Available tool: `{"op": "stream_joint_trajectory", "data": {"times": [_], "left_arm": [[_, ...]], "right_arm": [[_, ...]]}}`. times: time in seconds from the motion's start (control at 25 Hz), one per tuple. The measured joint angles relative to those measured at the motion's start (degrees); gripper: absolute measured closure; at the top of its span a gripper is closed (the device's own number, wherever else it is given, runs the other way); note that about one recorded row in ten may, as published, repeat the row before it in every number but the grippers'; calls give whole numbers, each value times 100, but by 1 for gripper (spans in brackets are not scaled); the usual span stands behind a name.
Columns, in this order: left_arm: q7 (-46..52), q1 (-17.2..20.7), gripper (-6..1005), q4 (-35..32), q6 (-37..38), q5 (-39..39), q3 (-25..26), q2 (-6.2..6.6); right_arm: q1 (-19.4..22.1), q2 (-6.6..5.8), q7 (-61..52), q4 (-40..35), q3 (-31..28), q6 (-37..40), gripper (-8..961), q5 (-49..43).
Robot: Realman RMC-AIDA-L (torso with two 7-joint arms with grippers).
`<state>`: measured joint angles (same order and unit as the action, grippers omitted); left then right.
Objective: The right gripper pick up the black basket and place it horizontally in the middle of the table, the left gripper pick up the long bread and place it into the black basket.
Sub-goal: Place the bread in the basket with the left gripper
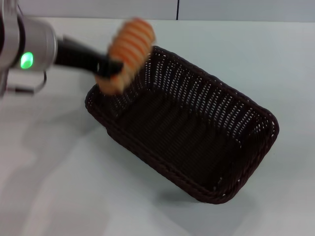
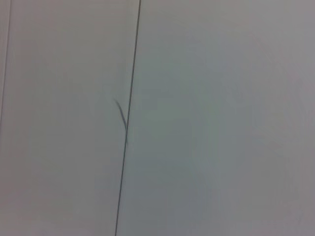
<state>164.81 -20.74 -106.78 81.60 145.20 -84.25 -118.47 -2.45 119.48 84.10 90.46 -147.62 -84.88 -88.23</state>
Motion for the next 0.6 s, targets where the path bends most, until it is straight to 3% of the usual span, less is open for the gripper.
{"op": "stream_joint_trajectory", "data": {"times": [0.08,0.16,0.32,0.6], "left_arm": [[11,530,730,-193,-40,-280,-250,-1],[7,676,739,-216,-130,-368,-319,-1],[-20,629,755,-190,-160,-407,-542,2],[-14,350,806,131,34,-763,-593,18]], "right_arm": [[8,7,-8,102,139,106,619,-13],[23,8,-12,179,268,212,619,-33],[83,8,-26,364,629,474,618,-130],[111,20,-46,449,716,583,615,-269]]}}
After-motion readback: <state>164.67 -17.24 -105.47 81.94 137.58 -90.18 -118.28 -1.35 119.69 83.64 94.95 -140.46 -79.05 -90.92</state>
